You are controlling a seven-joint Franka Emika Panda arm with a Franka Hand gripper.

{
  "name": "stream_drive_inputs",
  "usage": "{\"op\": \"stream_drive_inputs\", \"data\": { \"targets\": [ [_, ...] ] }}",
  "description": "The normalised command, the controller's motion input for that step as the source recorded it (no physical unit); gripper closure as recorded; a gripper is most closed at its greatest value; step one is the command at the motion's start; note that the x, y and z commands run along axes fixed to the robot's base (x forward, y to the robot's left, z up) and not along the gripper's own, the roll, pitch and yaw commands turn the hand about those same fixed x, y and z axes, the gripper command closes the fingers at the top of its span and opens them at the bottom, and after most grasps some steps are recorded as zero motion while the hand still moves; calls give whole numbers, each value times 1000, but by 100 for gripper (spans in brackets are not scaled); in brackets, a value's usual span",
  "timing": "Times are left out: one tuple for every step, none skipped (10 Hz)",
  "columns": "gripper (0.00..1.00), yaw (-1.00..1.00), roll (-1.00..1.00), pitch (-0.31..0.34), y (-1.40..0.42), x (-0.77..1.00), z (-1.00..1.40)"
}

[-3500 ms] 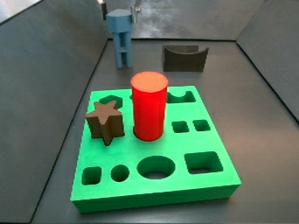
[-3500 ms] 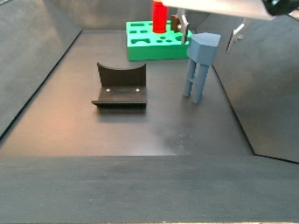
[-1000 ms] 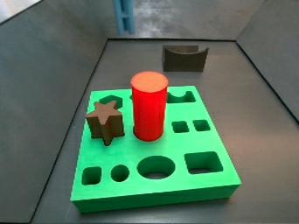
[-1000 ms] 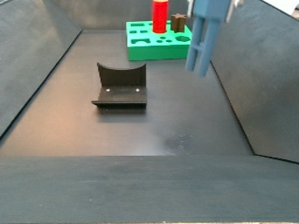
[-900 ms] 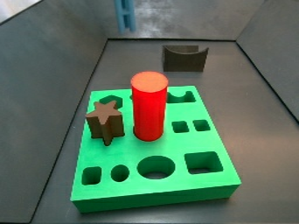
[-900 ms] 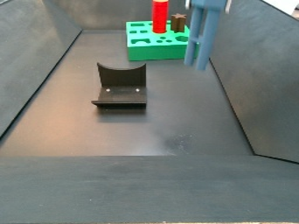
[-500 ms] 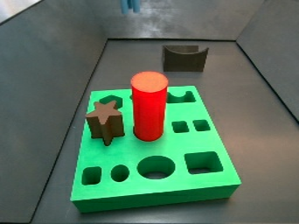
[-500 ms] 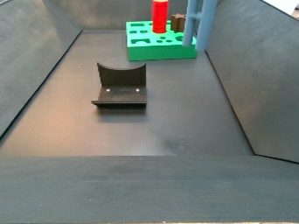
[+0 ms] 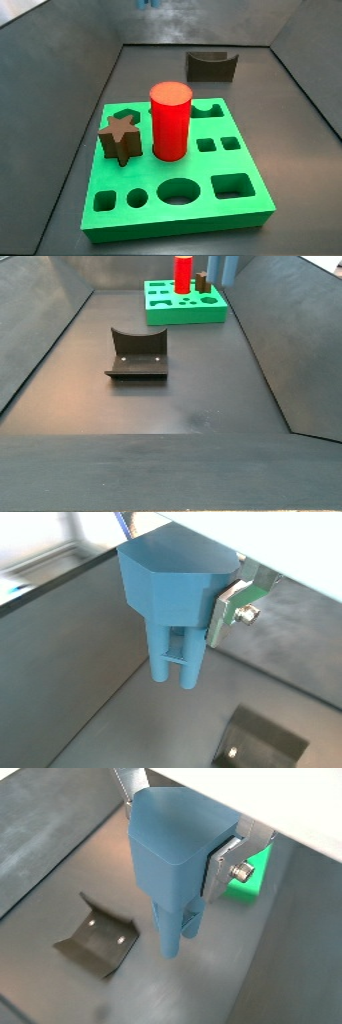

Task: Pick up the 3 prong object. Move up. Move to above the board. Insert the 3 prong object.
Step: Move to above the board.

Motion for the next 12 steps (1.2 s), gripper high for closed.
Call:
{"op": "stream_drive_inputs", "data": {
  "targets": [
    [100,637,-295,266,-1000,264,166],
    [100,478,-209,212,-1000,265,168],
    [100,253,-68,132,-1000,265,175],
    [100,148,-32,97,-1000,270,175],
    [100,70,-10,95,-1000,282,177],
    [100,51,-12,102,-1000,294,181],
    [100,31,13,115,-1000,320,185],
    [100,17,18,119,-1000,334,188],
    [100,13,52,143,-764,304,150],
    [100,12,62,146,-565,261,112],
    [100,12,67,134,-292,176,63],
    [100,11,72,113,-188,124,47]
  ]
}}
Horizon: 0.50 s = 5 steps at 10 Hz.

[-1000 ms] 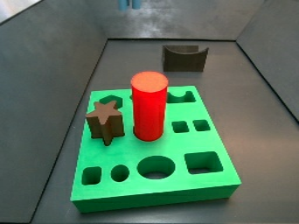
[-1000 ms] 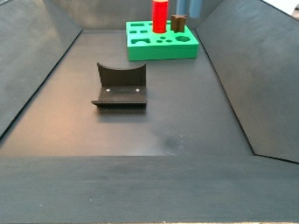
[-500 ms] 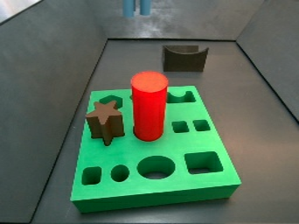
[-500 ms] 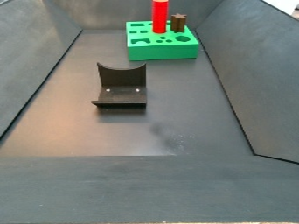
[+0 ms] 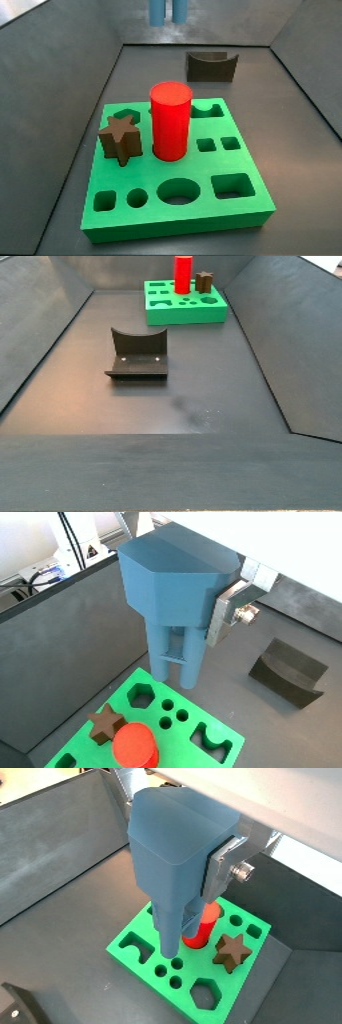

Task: Pick up the 3 prong object. Move up. Move to above the board. Insert the 3 prong object.
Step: Insert the 3 prong object.

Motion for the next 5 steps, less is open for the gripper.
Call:
{"op": "stream_drive_inputs", "data": {
  "targets": [
    [100,0,0,0,-26,0,0],
    [100,43,0,0,-9,0,-54],
    [100,289,-96,-59,0,0,-100],
    [100,669,-176,-91,23,0,-174],
    [100,929,-147,-166,0,0,-269]
  ]
}}
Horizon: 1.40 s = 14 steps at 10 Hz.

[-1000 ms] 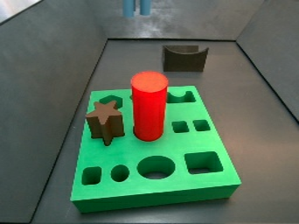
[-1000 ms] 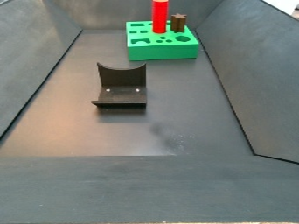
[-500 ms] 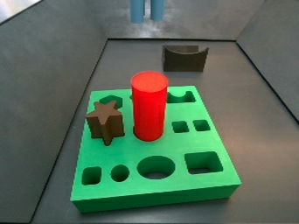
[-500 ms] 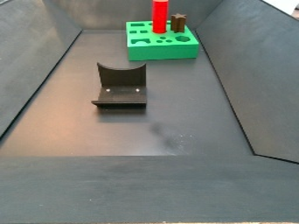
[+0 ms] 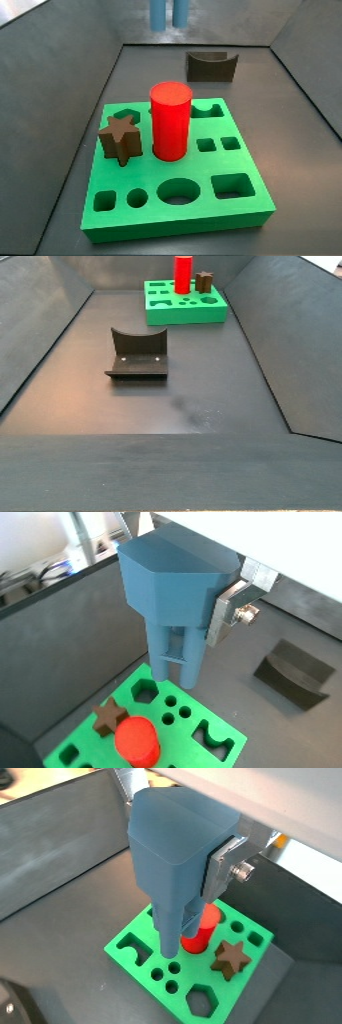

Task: Pick up the 3 prong object. Move up. Move to above the board. Insert the 3 prong object.
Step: Insert the 3 prong object.

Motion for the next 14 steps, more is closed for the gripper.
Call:
{"op": "stream_drive_inputs", "data": {
  "targets": [
    [100,994,-101,-134,-9,0,-289],
    [100,1000,-63,-154,0,0,-317],
    [100,1000,-37,-130,0,0,-317],
    [100,1000,0,-71,0,0,-349],
    [100,1000,0,-50,0,0,-369],
    [100,1000,0,-46,0,0,-369],
    [100,1000,0,-46,0,0,-369],
    [100,1000,0,-46,0,0,-369],
    [100,1000,0,-43,0,0,-369],
    [100,366,0,0,69,109,0],
    [100,0,4,0,3,0,0],
    [100,23,151,0,0,0,-280],
    [100,37,141,0,51,9,-386],
    [100,49,123,-4,100,6,-403]
  ]
}}
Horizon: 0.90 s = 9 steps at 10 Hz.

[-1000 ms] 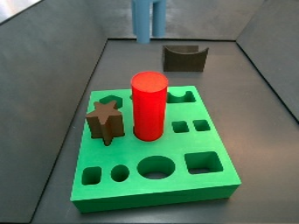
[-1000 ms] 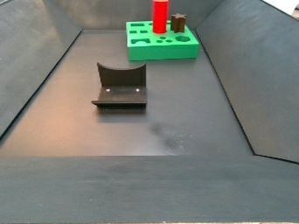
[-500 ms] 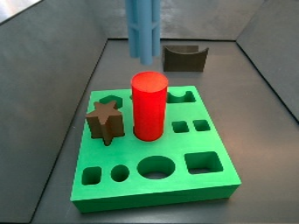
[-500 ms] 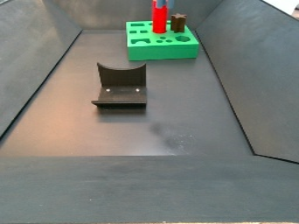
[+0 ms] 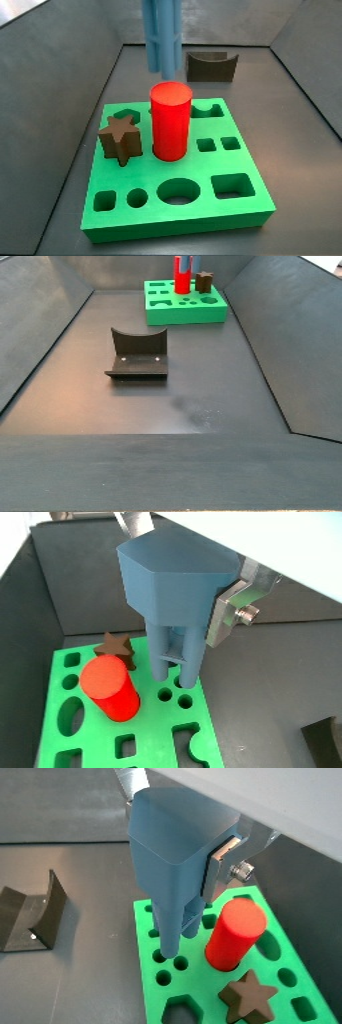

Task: Pick up the 3 prong object. Move up. Move to above the board. Insert the 3 prong object.
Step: Insert the 3 prong object.

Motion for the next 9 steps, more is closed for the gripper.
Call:
{"op": "stream_drive_inputs", "data": {
  "targets": [
    [100,63,89,-11,100,3,-311],
    [100,114,93,-13,86,0,-294],
    [100,126,113,-20,71,0,-329],
    [100,143,147,-9,26,0,-323],
    [100,151,131,-47,0,0,-351],
    [100,120,144,-4,0,0,-251],
    [100,129,126,-9,0,0,-257],
    [100,71,89,-30,0,0,-294],
    [100,0,93,-24,-29,23,-280]
  ]
}}
